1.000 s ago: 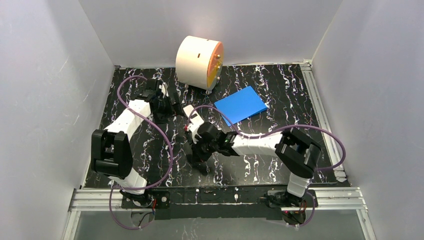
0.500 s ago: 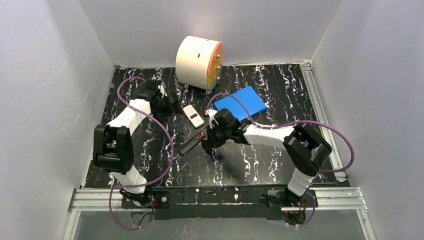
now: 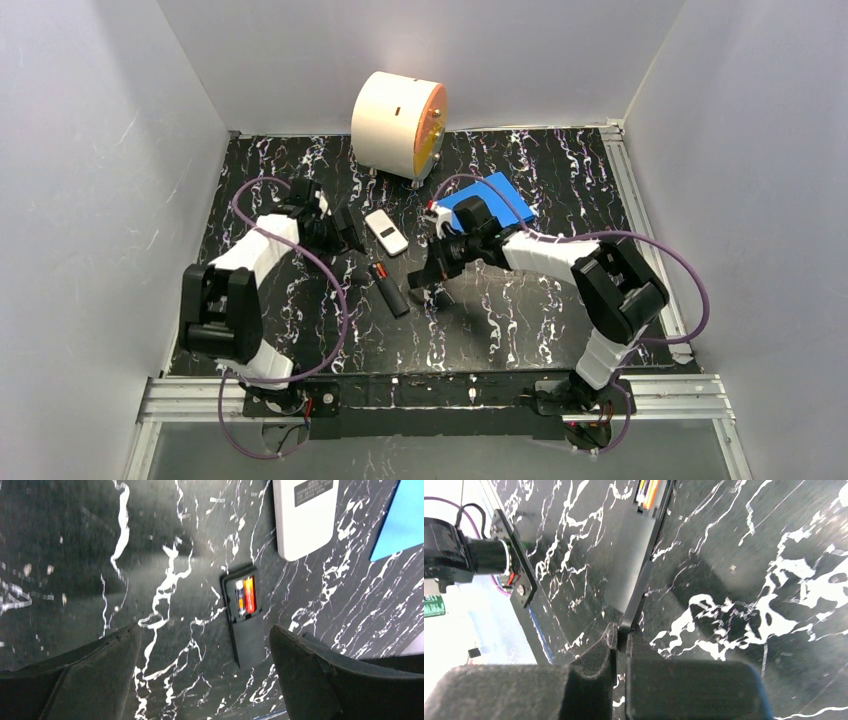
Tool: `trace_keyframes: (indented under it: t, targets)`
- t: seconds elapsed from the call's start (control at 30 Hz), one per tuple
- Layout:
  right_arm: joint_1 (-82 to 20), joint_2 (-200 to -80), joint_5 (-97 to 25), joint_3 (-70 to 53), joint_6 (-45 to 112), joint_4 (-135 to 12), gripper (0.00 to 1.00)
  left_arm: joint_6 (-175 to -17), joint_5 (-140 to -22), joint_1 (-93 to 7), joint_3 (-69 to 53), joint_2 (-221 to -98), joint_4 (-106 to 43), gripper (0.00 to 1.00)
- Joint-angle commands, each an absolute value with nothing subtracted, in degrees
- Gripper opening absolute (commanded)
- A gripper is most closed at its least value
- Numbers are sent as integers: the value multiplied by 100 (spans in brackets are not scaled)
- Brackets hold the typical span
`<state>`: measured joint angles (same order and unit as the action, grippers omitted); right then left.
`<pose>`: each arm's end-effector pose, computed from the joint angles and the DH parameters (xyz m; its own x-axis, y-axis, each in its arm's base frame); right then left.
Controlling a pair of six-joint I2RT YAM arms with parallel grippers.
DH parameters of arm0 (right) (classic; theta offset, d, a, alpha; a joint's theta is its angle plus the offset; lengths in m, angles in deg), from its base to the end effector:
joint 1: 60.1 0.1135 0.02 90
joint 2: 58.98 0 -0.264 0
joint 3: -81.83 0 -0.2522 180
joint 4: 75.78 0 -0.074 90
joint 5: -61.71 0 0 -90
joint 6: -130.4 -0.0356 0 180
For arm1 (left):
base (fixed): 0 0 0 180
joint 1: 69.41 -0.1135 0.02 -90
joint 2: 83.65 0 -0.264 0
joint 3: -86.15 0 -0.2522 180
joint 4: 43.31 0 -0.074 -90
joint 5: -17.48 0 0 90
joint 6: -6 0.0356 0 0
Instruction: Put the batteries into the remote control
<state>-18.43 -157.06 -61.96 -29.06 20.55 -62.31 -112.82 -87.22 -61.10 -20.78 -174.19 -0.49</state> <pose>0.2515 0.2502 0.1828 -0.7658 -0.3033 -0.5671 -0.6367 0.4812 0.6025 0.3122 -0.0547 0.2076 -0.8804 -0.3426 -0.3280 -0.1828 0.8832 -0.4320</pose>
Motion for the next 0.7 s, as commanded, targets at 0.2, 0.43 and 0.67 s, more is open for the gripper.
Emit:
trace_keyframes:
  t: [0.2,0.43,0.67]
  targets:
    - [-1863,-16363,-6299,-2378,2243,-5734,1,-11783,-8733,-6127,-2874,-16150,325,91]
    - [-1505,-16342,-6446,-2757,1981,-6141,1,-11888,-8819,-6130,-3035,-15964,397,91]
    - [-1354,-16343,-6350,-2921,1693,-6598,1,-12216,-9308,-6131,-3549,-15957,80,84]
